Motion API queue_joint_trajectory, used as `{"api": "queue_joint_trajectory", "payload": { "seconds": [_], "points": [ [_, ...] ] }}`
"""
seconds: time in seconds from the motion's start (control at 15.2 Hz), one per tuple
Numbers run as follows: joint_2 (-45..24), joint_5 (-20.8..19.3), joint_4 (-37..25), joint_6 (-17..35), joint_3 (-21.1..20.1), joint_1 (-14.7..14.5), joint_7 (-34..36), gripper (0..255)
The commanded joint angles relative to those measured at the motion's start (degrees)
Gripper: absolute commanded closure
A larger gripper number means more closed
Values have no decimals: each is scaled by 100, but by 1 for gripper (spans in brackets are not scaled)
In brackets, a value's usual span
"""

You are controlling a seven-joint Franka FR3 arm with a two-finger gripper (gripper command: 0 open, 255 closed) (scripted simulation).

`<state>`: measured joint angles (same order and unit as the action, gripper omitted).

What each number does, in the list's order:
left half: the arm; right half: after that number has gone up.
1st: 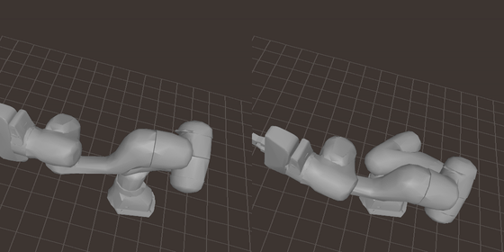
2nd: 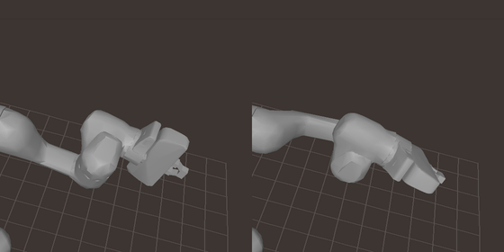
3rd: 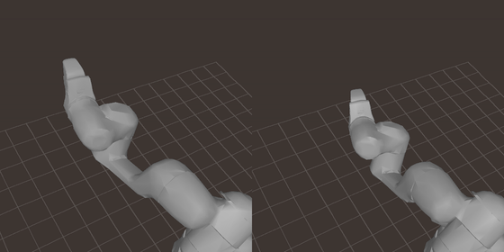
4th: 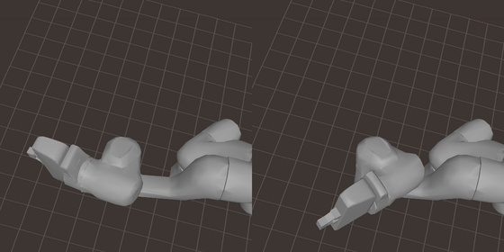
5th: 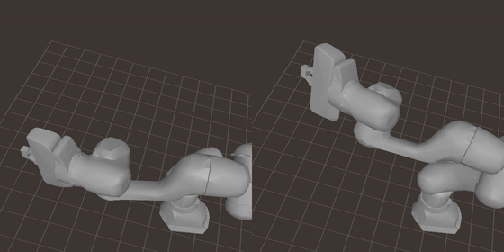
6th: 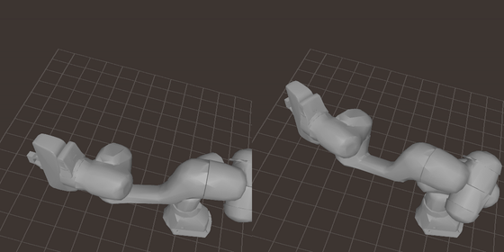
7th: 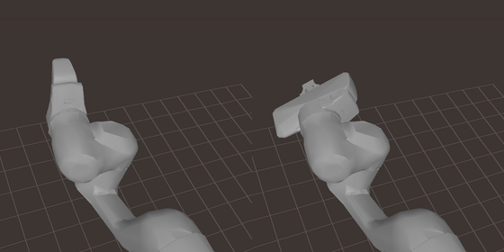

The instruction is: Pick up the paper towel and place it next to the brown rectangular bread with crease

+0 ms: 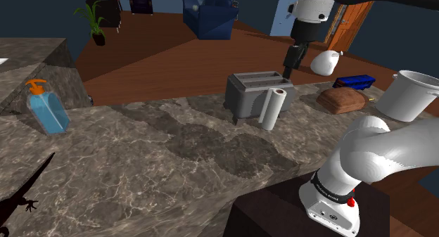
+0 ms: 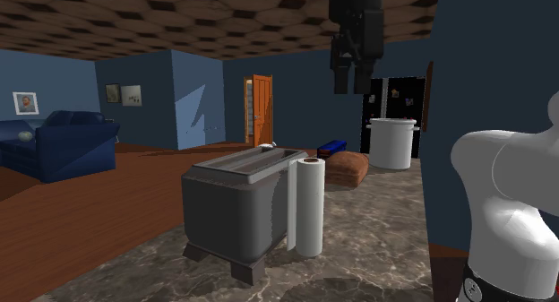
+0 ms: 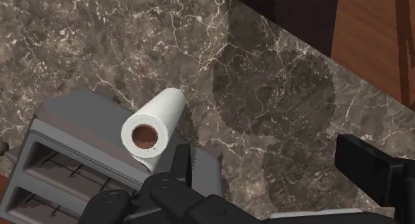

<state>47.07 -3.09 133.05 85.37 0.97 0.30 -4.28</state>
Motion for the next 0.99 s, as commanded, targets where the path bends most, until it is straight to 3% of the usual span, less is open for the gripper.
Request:
{"api": "queue_joint_trajectory", "payload": {
  "seconds": [0.0, 0.92],
  "points": [
    [0, 0, 0, 0, 0, 0, 0, 0],
    [-1386, -1048, 817, 1471, 926, 432, -883, 0]
  ]
}}
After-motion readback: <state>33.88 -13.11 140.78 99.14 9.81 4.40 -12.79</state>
